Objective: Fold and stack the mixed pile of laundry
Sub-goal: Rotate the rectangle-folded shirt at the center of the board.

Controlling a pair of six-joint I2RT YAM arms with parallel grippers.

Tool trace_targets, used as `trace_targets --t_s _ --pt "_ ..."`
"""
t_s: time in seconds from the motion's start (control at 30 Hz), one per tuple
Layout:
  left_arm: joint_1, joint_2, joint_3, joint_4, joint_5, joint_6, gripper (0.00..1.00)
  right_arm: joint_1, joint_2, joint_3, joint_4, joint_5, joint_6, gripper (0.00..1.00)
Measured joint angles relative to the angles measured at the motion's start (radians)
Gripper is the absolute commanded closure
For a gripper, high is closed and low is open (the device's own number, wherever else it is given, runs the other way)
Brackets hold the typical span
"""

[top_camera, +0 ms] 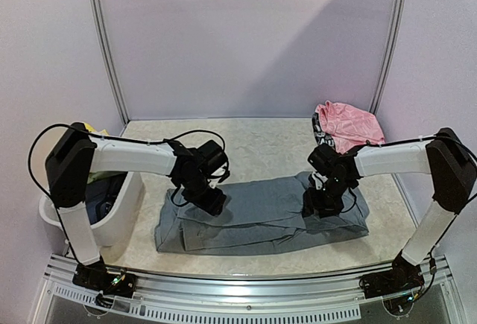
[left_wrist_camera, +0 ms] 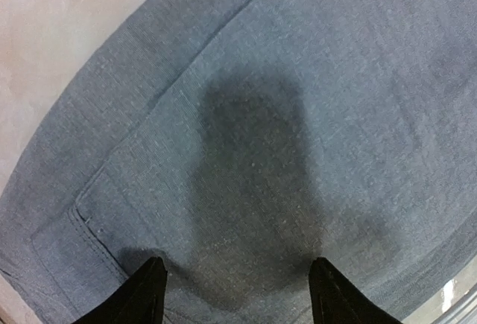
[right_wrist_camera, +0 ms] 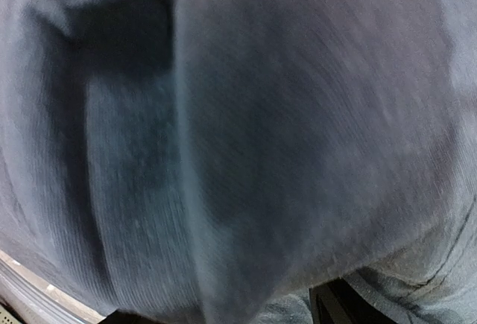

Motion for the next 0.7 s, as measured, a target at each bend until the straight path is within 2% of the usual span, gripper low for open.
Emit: trace_targets --t_s 0.33,0.7 --pt "0.035 -0.045 -0.131 -0.011 -0.006 -0.053 0.36 -0.001 0.233 0.291 -0.058 -0.060 -0.051 0.40" --pt "0.035 -0.133 -0.232 -0.023 0.025 -0.186 0.39 -0.045 0.644 0.917 -0.176 -0.181 -0.143 0.41"
